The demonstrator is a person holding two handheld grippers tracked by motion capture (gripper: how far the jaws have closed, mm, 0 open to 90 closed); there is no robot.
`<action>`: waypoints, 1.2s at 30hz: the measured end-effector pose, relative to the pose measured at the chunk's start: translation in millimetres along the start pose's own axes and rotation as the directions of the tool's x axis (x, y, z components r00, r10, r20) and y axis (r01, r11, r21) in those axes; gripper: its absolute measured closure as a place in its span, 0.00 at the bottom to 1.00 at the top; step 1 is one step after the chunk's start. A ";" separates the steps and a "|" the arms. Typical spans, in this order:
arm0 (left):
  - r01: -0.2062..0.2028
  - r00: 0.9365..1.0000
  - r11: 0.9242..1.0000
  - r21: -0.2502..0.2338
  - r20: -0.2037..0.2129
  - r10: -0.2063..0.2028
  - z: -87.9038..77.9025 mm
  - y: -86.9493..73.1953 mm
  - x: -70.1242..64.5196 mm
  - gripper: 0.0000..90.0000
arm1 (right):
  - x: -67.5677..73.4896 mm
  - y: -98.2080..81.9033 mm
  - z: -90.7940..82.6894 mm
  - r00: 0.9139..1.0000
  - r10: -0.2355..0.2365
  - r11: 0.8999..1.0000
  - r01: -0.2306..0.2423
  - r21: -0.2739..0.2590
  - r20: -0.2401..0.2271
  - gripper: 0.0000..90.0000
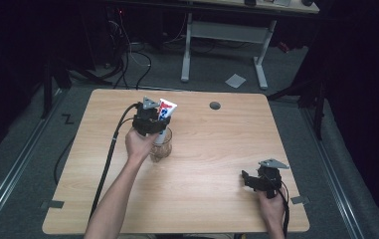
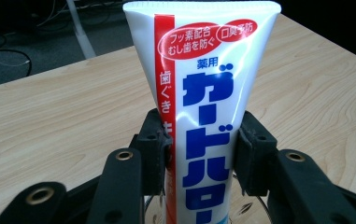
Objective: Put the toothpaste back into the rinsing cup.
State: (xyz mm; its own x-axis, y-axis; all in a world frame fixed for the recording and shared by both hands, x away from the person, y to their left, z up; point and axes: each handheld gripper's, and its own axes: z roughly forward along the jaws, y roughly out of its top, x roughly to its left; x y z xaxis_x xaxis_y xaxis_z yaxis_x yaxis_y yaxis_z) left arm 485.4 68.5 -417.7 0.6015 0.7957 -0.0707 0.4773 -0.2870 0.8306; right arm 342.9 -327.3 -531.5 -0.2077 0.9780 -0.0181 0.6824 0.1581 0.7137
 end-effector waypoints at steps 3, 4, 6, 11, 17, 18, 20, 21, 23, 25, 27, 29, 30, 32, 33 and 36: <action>-0.005 1.000 1.000 0.003 -0.001 0.005 -0.8 -0.9 -0.7 0.67 | 0.1 0.0 0.0 1.000 0.001 1.000 -0.001 0.001 0.000 0.21; -0.006 1.000 1.000 0.005 -0.002 0.006 -1.0 -1.4 -0.9 0.67 | 0.0 0.0 0.0 1.000 0.000 1.000 0.000 0.000 0.000 0.22; -0.006 1.000 1.000 0.007 -0.005 0.006 -1.2 -2.8 -1.3 0.67 | 0.1 0.0 -0.1 1.000 0.001 1.000 -0.001 0.001 0.000 0.21; -0.009 1.000 1.000 0.015 -0.010 0.010 -1.6 -6.0 -1.8 0.67 | 0.1 0.0 -0.1 1.000 0.001 1.000 -0.001 0.001 0.000 0.21; -0.009 1.000 1.000 0.022 -0.015 0.010 -1.8 -8.0 -2.2 0.66 | 0.1 0.0 -0.2 1.000 0.001 1.000 -0.001 0.002 0.001 0.21; -0.012 1.000 1.000 0.024 -0.017 0.012 -2.0 -8.3 -2.5 0.66 | 0.1 0.0 -0.1 1.000 0.001 1.000 -0.001 0.001 0.000 0.21; -0.013 1.000 1.000 0.027 -0.018 0.014 -2.3 -9.0 -2.8 0.66 | 0.1 0.0 -0.2 1.000 0.000 1.000 0.000 0.002 0.001 0.21; -0.015 1.000 0.999 0.031 -0.019 0.015 -2.3 -9.3 -2.9 0.66 | 0.1 0.0 -0.1 1.000 0.001 1.000 -0.001 0.001 0.000 0.21; -0.019 1.000 0.999 0.038 -0.022 0.020 -2.0 -9.7 -3.5 0.66 | 0.1 0.0 -0.1 1.000 0.001 1.000 -0.001 0.000 0.001 0.21; -0.023 0.999 0.999 0.044 -0.025 0.024 -1.4 -10.3 -4.6 0.66 | 0.1 0.0 -0.1 1.000 0.001 1.000 -0.001 0.001 0.001 0.22; -0.023 0.999 0.999 0.045 -0.024 0.024 -1.2 -10.7 -4.9 0.66 | 0.1 0.0 -0.1 1.000 0.001 1.000 -0.001 0.000 0.001 0.21; -0.021 0.999 0.999 0.046 -0.024 0.022 -1.1 -11.3 -4.9 0.66 | 0.1 0.0 -0.1 1.000 0.000 1.000 0.000 0.001 0.001 0.21; -0.020 1.000 0.999 0.048 -0.023 0.021 -1.1 -11.9 -4.7 0.66 | 0.1 0.0 -0.1 1.000 0.000 1.000 0.000 0.001 0.001 0.21; -0.016 1.000 0.999 0.047 -0.024 0.017 -0.7 -13.0 -4.4 0.66 | 0.1 0.0 -0.1 1.000 0.000 1.000 0.000 0.001 0.001 0.21; -0.015 1.000 0.999 0.050 -0.024 0.016 -0.7 -13.7 -4.1 0.66 | 0.1 0.0 -0.1 1.000 0.000 1.000 0.000 0.001 0.001 0.21; -0.010 1.000 0.999 0.053 -0.027 0.011 -0.5 -15.7 -3.6 0.66 | 0.1 0.0 -0.1 1.000 0.001 1.000 -0.001 0.001 0.000 0.21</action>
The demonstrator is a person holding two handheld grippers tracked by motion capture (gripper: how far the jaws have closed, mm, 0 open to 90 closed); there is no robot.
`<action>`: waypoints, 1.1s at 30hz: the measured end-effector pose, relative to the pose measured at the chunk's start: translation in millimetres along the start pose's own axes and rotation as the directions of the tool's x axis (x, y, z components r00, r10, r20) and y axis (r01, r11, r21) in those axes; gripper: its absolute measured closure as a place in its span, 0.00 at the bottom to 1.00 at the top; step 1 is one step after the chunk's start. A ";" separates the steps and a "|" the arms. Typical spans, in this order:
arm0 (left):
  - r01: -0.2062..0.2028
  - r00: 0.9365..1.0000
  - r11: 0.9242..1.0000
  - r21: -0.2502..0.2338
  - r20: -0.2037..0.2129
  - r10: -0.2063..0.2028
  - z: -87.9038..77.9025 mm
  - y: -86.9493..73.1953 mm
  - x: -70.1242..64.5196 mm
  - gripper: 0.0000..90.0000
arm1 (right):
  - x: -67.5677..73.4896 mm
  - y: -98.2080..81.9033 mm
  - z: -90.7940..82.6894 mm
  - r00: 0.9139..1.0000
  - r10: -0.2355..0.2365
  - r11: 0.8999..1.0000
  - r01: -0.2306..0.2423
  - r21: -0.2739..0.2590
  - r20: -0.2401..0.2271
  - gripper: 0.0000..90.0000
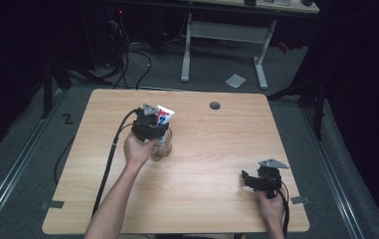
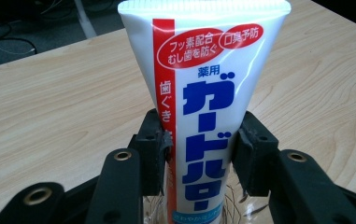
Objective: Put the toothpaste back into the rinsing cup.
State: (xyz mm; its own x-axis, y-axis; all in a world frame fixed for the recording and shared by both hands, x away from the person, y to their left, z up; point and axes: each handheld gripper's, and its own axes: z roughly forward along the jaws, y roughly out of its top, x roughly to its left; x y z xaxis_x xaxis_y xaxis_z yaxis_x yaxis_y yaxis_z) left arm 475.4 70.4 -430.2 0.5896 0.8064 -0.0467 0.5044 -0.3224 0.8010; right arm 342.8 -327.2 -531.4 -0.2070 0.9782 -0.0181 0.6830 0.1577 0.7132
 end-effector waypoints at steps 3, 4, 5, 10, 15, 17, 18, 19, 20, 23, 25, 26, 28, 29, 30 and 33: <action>0.000 1.000 1.000 0.003 -0.001 0.000 0.1 -1.8 0.4 0.66 | 0.0 0.0 0.0 1.000 0.000 1.000 0.000 0.000 0.000 0.21; -0.001 1.000 1.000 0.005 -0.001 0.001 0.0 -2.1 0.5 0.66 | 0.0 0.0 0.0 1.000 0.000 1.000 0.000 0.000 0.000 0.21; -0.002 1.000 1.000 0.006 -0.002 0.002 0.1 -2.5 0.5 0.66 | 0.0 0.0 0.0 1.000 0.000 1.000 0.000 0.000 0.000 0.21; -0.010 1.000 1.000 0.007 -0.013 0.010 0.8 -4.5 0.4 0.66 | 0.0 0.0 0.0 1.000 0.000 1.000 0.000 0.000 0.000 0.21; -0.010 1.000 1.000 0.016 -0.013 0.010 1.0 -5.7 -0.1 0.66 | 0.0 0.0 0.0 1.000 0.000 1.000 0.000 0.000 0.000 0.21; -0.016 1.000 1.000 0.018 -0.016 0.016 1.2 -5.9 -0.9 0.66 | 0.0 0.0 0.0 1.000 0.000 1.000 0.000 0.000 0.000 0.21; -0.018 1.000 1.000 0.020 -0.015 0.018 1.3 -6.0 -1.2 0.66 | 0.0 0.0 0.0 1.000 0.000 1.000 0.000 0.000 0.000 0.21; -0.018 1.000 1.000 0.021 -0.016 0.019 1.5 -6.1 -1.6 0.66 | 0.0 0.0 0.0 1.000 0.000 1.000 0.000 0.000 0.000 0.21; -0.018 1.000 1.000 0.022 -0.016 0.019 1.6 -6.2 -1.8 0.66 | 0.0 0.0 0.0 1.000 0.000 1.000 0.000 0.000 0.000 0.21; -0.017 1.000 1.000 0.023 -0.016 0.017 1.0 -6.0 -2.1 0.66 | 0.0 0.0 0.0 1.000 0.000 1.000 0.000 0.000 0.000 0.21; -0.021 1.000 1.000 0.023 -0.015 0.022 0.1 -6.2 -2.7 0.65 | 0.0 0.0 0.0 1.000 0.000 1.000 0.000 0.000 0.000 0.21; -0.021 1.000 1.000 0.023 -0.015 0.022 0.1 -6.2 -2.7 0.65 | 0.0 0.0 0.0 1.000 0.000 1.000 0.000 0.000 0.000 0.21; -0.020 1.000 0.999 0.029 -0.016 0.020 1.2 -6.9 -2.6 0.65 | 0.0 0.0 0.0 1.000 0.000 1.000 0.000 0.000 0.000 0.21; -0.018 1.000 0.999 0.029 -0.017 0.019 1.6 -7.5 -2.8 0.65 | 0.0 0.0 0.0 1.000 0.000 1.000 0.000 0.000 0.000 0.21; -0.020 1.000 0.999 0.030 -0.017 0.021 1.9 -8.4 -2.9 0.65 | 0.0 0.0 0.0 1.000 0.000 1.000 0.000 0.000 0.000 0.21; -0.033 0.999 0.999 0.039 -0.017 0.034 2.6 -11.2 -3.7 0.65 | 0.0 0.0 0.0 1.000 0.000 1.000 0.000 0.000 0.000 0.21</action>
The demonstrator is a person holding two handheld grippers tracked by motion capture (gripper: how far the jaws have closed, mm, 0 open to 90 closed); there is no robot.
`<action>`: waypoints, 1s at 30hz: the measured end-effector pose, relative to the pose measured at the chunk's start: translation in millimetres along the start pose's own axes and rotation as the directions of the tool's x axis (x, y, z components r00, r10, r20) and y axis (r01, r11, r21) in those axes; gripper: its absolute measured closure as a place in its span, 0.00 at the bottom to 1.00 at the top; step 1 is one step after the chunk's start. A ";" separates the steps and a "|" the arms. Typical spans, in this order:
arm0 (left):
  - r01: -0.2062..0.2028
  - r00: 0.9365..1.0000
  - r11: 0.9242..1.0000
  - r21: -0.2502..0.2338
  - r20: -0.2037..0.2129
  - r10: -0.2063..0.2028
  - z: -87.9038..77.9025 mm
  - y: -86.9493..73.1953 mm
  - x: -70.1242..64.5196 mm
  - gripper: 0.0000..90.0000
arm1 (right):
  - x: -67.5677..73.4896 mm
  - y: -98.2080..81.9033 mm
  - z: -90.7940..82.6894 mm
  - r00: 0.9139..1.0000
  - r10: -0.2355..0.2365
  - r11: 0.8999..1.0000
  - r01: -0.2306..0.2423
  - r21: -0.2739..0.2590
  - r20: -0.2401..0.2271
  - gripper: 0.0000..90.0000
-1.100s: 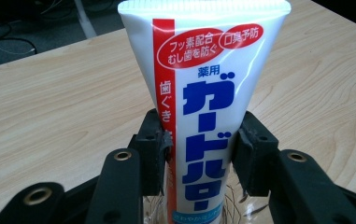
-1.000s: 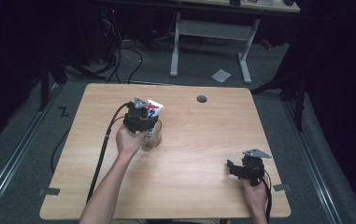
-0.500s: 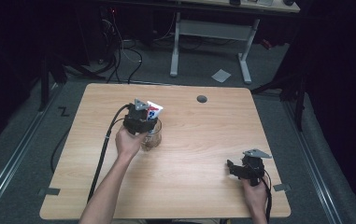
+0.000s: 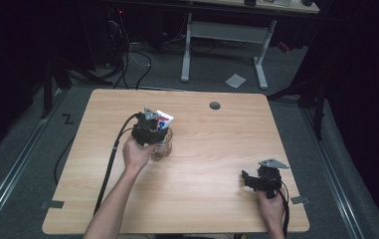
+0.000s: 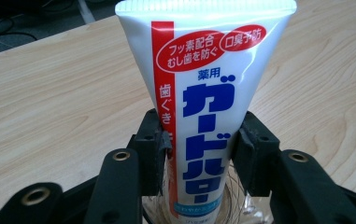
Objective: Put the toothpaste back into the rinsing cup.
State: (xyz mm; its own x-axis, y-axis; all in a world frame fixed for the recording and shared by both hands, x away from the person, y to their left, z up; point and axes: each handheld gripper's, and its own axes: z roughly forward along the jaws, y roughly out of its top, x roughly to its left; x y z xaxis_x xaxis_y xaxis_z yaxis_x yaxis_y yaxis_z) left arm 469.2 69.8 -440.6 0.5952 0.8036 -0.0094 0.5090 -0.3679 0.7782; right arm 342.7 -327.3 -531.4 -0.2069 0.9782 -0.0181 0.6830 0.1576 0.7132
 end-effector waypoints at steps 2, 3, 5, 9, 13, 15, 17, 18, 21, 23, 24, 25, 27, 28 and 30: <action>0.001 1.000 1.000 0.000 -0.003 -0.001 -0.5 -3.8 1.4 0.65 | 0.0 0.0 0.0 1.000 0.000 1.000 0.000 0.000 0.000 0.21; 0.001 1.000 1.000 0.000 -0.003 -0.001 -0.5 -3.8 1.4 0.65 | 0.0 0.0 0.0 1.000 0.000 1.000 0.000 0.000 0.000 0.21; 0.013 1.000 1.000 -0.005 0.001 -0.013 -1.0 -6.1 2.9 0.65 | 0.0 0.0 0.0 1.000 0.000 1.000 0.000 0.000 0.000 0.21; 0.001 1.000 1.000 0.009 -0.007 -0.001 -2.0 -8.4 3.2 0.64 | 0.0 0.0 0.0 1.000 0.000 1.000 0.000 0.000 0.000 0.21; 0.003 1.000 1.000 0.004 -0.011 -0.003 -2.3 -13.2 2.8 0.64 | 0.0 0.0 0.0 1.000 0.000 1.000 0.000 0.000 0.000 0.21; 0.011 1.000 1.000 -0.001 -0.011 -0.011 -2.6 -14.0 3.0 0.64 | 0.0 0.0 0.0 1.000 0.000 1.000 0.000 0.000 0.000 0.21; 0.012 1.000 1.000 -0.001 -0.012 -0.012 -2.7 -14.2 2.6 0.64 | 0.0 0.0 0.0 1.000 0.000 1.000 0.000 0.000 0.000 0.21; 0.007 1.000 1.000 0.000 -0.012 -0.007 -2.9 -14.4 2.0 0.64 | 0.0 0.0 0.0 1.000 0.000 1.000 0.000 0.000 0.000 0.21; -0.012 1.000 1.000 0.003 -0.017 0.012 -3.8 -15.4 -1.2 0.63 | 0.0 0.0 0.0 1.000 0.000 1.000 0.000 0.000 0.000 0.21; -0.017 1.000 1.000 -0.002 -0.020 0.017 -4.4 -16.5 -2.8 0.62 | -0.1 0.0 0.0 1.000 -0.001 1.000 0.001 0.000 0.000 0.21; -0.024 0.999 1.000 0.002 -0.023 0.024 -5.1 -16.7 -3.8 0.60 | 0.0 0.0 0.0 1.000 0.000 1.000 0.000 0.000 0.000 0.21; -0.026 0.999 1.000 0.002 -0.024 0.026 -5.5 -16.6 -4.3 0.60 | 0.0 0.0 0.0 1.000 0.000 1.000 0.000 0.000 0.000 0.21; -0.031 0.999 1.000 0.002 -0.025 0.031 -6.3 -16.4 -4.9 0.59 | 0.0 0.0 0.0 1.000 0.000 1.000 0.000 0.000 0.000 0.21; -0.030 0.999 1.000 0.000 -0.024 0.030 -6.7 -16.4 -5.2 0.59 | 0.0 0.0 0.0 1.000 0.000 1.000 0.000 0.000 0.000 0.21; -0.030 0.999 1.000 0.005 -0.025 0.030 -6.7 -16.4 -5.0 0.58 | 0.0 0.0 0.0 1.000 0.000 1.000 0.000 0.000 0.000 0.21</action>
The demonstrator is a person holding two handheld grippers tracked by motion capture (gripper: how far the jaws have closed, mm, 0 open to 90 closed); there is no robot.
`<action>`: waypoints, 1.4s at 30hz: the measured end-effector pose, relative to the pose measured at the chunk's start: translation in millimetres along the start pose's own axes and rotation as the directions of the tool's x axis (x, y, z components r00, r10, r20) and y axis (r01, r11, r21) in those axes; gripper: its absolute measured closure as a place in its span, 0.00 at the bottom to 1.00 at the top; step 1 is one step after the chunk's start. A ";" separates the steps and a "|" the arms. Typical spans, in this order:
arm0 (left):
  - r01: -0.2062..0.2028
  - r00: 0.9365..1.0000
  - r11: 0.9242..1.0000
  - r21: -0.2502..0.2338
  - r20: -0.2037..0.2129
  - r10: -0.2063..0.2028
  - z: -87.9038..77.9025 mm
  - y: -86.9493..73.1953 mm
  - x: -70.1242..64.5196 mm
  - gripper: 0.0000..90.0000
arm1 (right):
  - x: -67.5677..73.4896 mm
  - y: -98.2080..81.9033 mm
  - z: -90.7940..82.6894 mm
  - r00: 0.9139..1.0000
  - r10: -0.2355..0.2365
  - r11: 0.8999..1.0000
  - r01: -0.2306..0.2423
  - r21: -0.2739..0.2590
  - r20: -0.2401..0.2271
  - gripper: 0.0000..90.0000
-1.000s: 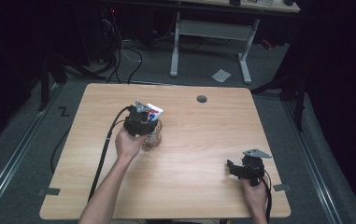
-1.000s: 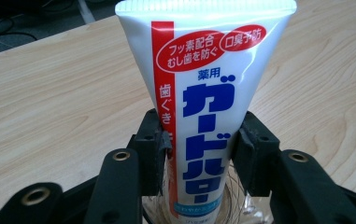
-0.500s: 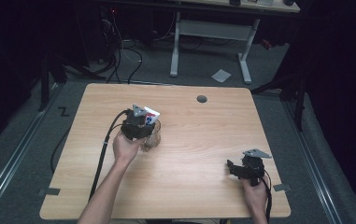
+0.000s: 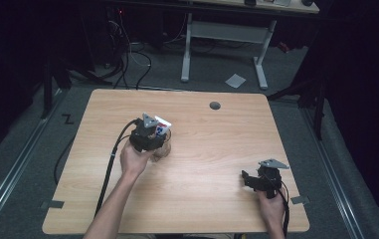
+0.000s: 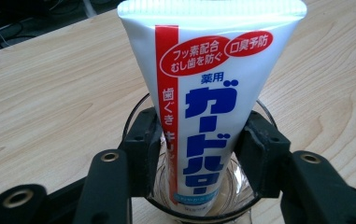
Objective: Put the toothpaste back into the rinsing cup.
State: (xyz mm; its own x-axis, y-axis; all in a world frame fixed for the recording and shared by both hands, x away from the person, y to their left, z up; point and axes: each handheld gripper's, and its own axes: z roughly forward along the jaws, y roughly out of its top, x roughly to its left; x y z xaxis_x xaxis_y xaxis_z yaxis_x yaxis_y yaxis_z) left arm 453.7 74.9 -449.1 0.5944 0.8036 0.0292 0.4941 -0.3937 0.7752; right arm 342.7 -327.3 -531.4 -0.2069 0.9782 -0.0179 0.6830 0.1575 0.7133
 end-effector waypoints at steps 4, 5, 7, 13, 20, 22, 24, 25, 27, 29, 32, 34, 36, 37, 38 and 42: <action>0.014 1.000 1.000 0.003 0.000 -0.014 -1.6 0.4 0.2 0.52 | 0.0 0.0 0.0 1.000 0.000 1.000 0.000 0.000 0.000 0.21; 0.012 1.000 1.000 0.001 0.001 -0.012 -2.7 0.7 -0.3 0.52 | 0.0 0.0 0.0 1.000 0.000 1.000 0.000 0.000 0.000 0.21; 0.009 1.000 1.000 0.000 -0.001 -0.009 -4.3 1.1 -0.1 0.49 | 0.0 0.0 0.0 1.000 0.000 1.000 0.000 0.000 0.000 0.21; 0.040 0.999 0.999 -0.014 0.026 -0.040 -8.1 2.1 3.6 0.42 | 0.0 0.0 0.0 1.000 0.000 1.000 0.000 0.000 0.000 0.21; 0.041 0.999 0.999 -0.012 0.029 -0.041 -10.4 2.0 4.7 0.36 | 0.0 0.0 0.0 1.000 0.000 1.000 0.000 0.000 0.000 0.21; 0.039 0.999 0.999 -0.010 0.027 -0.038 -11.5 2.1 5.0 0.35 | 0.0 0.0 0.0 1.000 0.000 1.000 0.000 0.000 0.000 0.21; 0.035 0.999 0.999 -0.008 0.025 -0.035 -12.9 2.1 5.3 0.34 | 0.0 0.0 0.0 1.000 0.000 1.000 0.000 0.000 0.000 0.21; 0.036 0.999 0.999 -0.010 0.027 -0.036 -13.7 2.1 5.3 0.34 | 0.0 0.0 0.0 1.000 0.000 1.000 0.000 0.000 0.000 0.21; 0.032 0.999 0.999 -0.011 0.027 -0.032 -15.1 2.1 5.1 0.34 | 0.0 0.0 0.0 1.000 0.000 1.000 0.000 0.000 0.000 0.21; 0.031 0.999 0.999 -0.013 0.029 -0.031 -16.4 2.1 4.9 0.34 | 0.0 0.0 0.0 1.000 0.000 1.000 0.000 0.000 0.000 0.21; 0.031 0.999 0.999 -0.018 0.034 -0.031 -19.2 2.2 5.3 0.33 | 0.0 0.0 0.0 1.000 0.000 1.000 0.000 0.000 0.000 0.21; 0.032 0.999 0.999 -0.021 0.036 -0.031 -20.9 2.1 5.3 0.33 | 0.0 0.0 0.0 1.000 0.000 1.000 0.000 0.000 0.000 0.21; 0.026 0.999 0.999 -0.026 0.035 -0.026 -22.8 2.1 5.9 0.33 | 0.0 0.0 0.0 1.000 0.001 1.000 -0.001 0.000 0.000 0.21; 0.031 0.999 0.999 -0.026 0.040 -0.030 -23.7 1.9 6.0 0.33 | 0.0 0.0 0.0 1.000 0.002 1.000 -0.002 0.001 0.000 0.21; 0.032 0.999 0.999 -0.028 0.041 -0.030 -24.6 1.8 6.3 0.33 | 0.0 0.0 0.0 1.000 0.002 1.000 -0.002 0.001 0.000 0.21; 0.037 0.999 0.999 -0.035 0.039 -0.036 -29.7 0.2 8.7 0.33 | 0.0 0.0 -0.1 1.000 0.002 1.000 -0.002 0.001 0.001 0.21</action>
State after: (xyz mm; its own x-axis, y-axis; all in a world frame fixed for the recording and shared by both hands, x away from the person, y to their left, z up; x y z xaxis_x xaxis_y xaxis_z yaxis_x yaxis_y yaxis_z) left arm 440.1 95.1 -429.9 0.6005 0.7993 -0.0228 0.4930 -0.3476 0.7976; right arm 342.7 -327.2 -531.4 -0.2053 0.9785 -0.0170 0.6841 0.1559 0.7126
